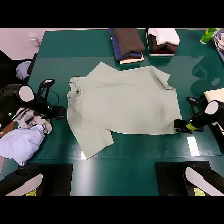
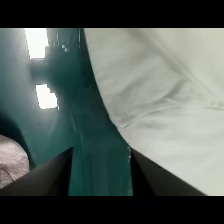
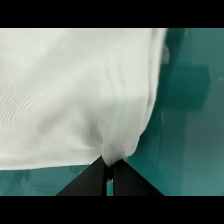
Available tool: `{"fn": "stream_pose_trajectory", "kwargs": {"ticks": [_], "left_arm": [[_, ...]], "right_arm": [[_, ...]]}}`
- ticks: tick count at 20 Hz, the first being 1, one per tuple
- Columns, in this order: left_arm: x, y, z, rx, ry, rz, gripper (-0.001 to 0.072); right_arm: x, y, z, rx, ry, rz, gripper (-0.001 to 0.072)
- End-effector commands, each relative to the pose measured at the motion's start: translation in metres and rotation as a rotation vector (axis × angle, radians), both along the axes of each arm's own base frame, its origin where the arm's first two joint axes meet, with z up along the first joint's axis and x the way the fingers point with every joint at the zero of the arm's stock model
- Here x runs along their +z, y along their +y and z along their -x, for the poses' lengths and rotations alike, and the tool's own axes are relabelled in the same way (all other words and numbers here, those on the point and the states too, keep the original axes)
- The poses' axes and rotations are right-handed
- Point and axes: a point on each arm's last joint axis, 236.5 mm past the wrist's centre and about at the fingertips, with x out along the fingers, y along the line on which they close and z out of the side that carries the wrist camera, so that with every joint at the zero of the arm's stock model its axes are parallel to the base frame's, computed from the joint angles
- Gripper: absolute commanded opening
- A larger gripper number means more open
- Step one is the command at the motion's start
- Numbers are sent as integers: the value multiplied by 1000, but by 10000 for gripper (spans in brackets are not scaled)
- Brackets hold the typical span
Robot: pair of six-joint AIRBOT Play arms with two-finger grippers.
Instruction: Fold the shirts.
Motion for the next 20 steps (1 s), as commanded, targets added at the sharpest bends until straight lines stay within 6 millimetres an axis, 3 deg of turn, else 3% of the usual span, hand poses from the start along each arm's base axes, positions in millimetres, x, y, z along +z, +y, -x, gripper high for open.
{"fn": "stream_pose_trajectory", "kwargs": {"ticks": [1,6,20], "left_arm": [[-17,-1,2,11,-4,7,442],[-42,-26,3,86,-32,137,442],[-62,-32,13,107,-18,173,431]], "right_arm": [[10,0,-3,3,-41,9,20],[11,1,-3,3,-41,6,19],[11,3,1,2,-27,-4,20]]}}
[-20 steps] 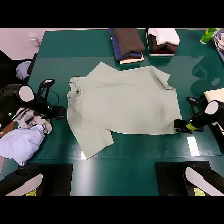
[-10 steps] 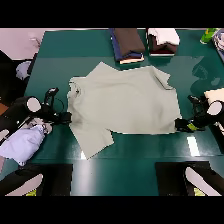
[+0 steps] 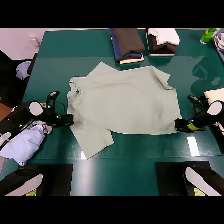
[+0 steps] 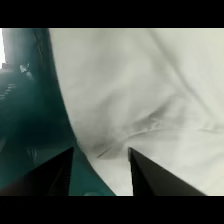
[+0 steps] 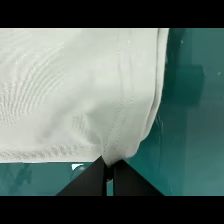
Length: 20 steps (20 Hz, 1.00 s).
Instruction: Fold the shirts.
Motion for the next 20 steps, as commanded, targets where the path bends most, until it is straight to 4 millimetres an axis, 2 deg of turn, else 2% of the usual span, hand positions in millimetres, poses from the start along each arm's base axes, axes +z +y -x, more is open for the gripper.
{"fn": "stream_pose_trajectory", "kwargs": {"ticks": [1,2,3,4,6,8,9,10,11,12,13,15,16,17,19,20], "left_arm": [[-4,-2,3,-3,3,10,348],[-4,-2,2,0,-1,12,278],[-3,-3,-1,4,-11,14,118],[1,-3,-5,4,-24,15,24],[21,-5,-18,-10,-62,18,24],[70,-4,-44,-42,-183,2,23],[109,-2,-58,-54,-278,-11,23],[152,1,-70,-62,-380,-26,23],[205,6,-80,-65,-505,-43,23],[259,10,-83,-60,-631,-54,23],[319,15,-80,-51,-769,-61,24],[431,23,-54,-24,-1030,-55,23],[482,28,-35,-10,-1149,-46,23],[525,31,-13,1,-1255,-35,24],[595,39,34,10,-1443,-28,23],[620,42,56,16,-1517,-21,23]], "right_arm": [[0,1,2,1,10,-3,19],[0,1,2,1,10,-3,20],[1,1,2,1,9,-3,20],[1,1,2,1,8,-2,20],[10,-1,-4,3,-10,0,20],[43,-4,-25,6,-109,18,20],[70,-7,-40,7,-192,35,20],[106,-10,-55,7,-303,58,19],[146,-13,-68,7,-418,82,20],[196,-15,-78,7,-555,111,20],[245,-17,-83,6,-684,138,20],[348,-17,-79,0,-956,196,19],[398,-15,-69,-3,-1085,222,18],[439,-14,-58,-6,-1191,250,18],[508,-13,-28,-16,-1363,306,18],[531,-18,-15,-29,-1414,349,18]]}}
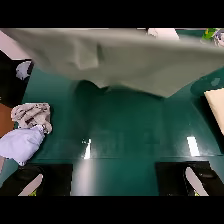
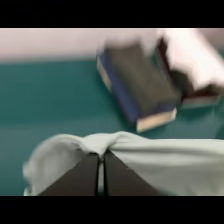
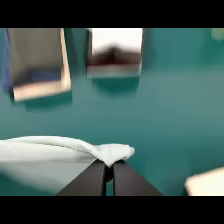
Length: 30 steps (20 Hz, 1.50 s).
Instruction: Fold the shirts.
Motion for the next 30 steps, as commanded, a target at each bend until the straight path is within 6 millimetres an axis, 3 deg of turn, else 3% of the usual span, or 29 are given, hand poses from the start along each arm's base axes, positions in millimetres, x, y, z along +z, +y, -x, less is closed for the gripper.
{"fn": "stream_pose_trajectory", "kwargs": {"ticks": [1,3,5,6,8,9,11,15,17,19,22,24,26,28,30], "left_arm": [[118,19,93,21,-331,23,23],[147,24,124,23,-428,39,23],[157,26,133,26,-469,38,22],[155,26,129,30,-460,33,22],[130,24,94,42,-366,9,23],[108,21,69,44,-287,-10,22],[50,12,9,37,-83,-54,23],[-115,-7,-104,10,402,-145,23],[-201,-13,-143,3,597,-176,24],[-283,-17,-170,-1,761,-200,24],[-378,-21,-202,-6,909,-226,24],[-417,-23,-217,-2,945,-228,24],[-430,-25,-230,4,925,-218,24],[-419,-26,-238,6,887,-210,24],[-403,-25,-237,-8,885,-229,24]], "right_arm": [[117,-6,59,-66,-296,102,18],[140,-16,76,-118,-317,139,17],[149,-22,77,-139,-289,143,17],[149,-25,72,-147,-268,143,17],[139,-28,52,-142,-209,133,17],[127,-31,37,-139,-165,127,17],[82,-31,-2,-104,-31,94,17],[-45,-36,-76,-48,315,24,17],[-124,-41,-103,-38,514,-11,18],[-194,-44,-121,-32,667,-39,17],[-287,-47,-143,-23,839,-71,17],[-326,-42,-156,-5,904,-75,17],[-343,-36,-173,12,908,-69,17],[-338,-31,-187,26,892,-57,17],[-317,-33,-197,26,858,-51,18]]}}
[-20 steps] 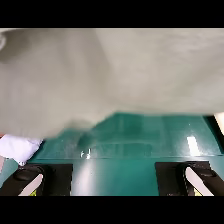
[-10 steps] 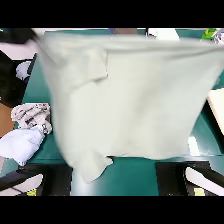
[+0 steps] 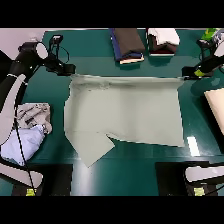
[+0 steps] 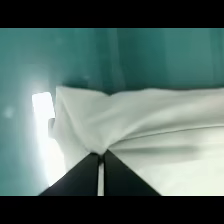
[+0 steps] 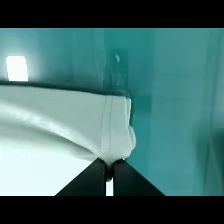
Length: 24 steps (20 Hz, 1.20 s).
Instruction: Fold the shirts.
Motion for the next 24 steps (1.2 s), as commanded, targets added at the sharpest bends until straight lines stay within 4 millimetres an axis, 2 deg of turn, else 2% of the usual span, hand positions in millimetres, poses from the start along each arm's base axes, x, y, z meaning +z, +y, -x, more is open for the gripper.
{"fn": "stream_pose_trajectory", "kwargs": {"ticks": [1,3,5,9,13,16,18,19,20,21,22,24], "left_arm": [[8,-1,-1,-47,13,-23,24],[9,1,15,-90,76,-48,24],[-4,4,40,-104,189,-62,24],[-51,5,80,-106,369,-59,24],[-94,-3,99,-96,428,-13,24],[-106,-5,107,-91,451,2,24],[-105,-4,109,-93,460,-3,25],[-103,-4,111,-96,468,-4,86],[-101,-3,113,-96,478,-6,359],[-97,-1,114,-78,489,-10,478],[-89,1,113,-74,475,-19,473],[-62,10,111,-56,408,-45,472]], "right_arm": [[14,2,-13,19,-16,6,18],[28,-5,-1,24,-6,12,18],[27,-9,17,10,11,9,18],[-14,-4,59,2,95,-10,18],[-62,9,92,17,202,-28,20],[-85,20,104,38,240,-33,21],[-88,26,105,53,242,-31,22],[-87,29,103,60,237,-30,65],[-84,29,101,61,227,-28,248],[-78,28,99,62,219,-27,321],[-70,28,99,61,217,-25,320],[-50,20,106,39,182,-23,321]]}}
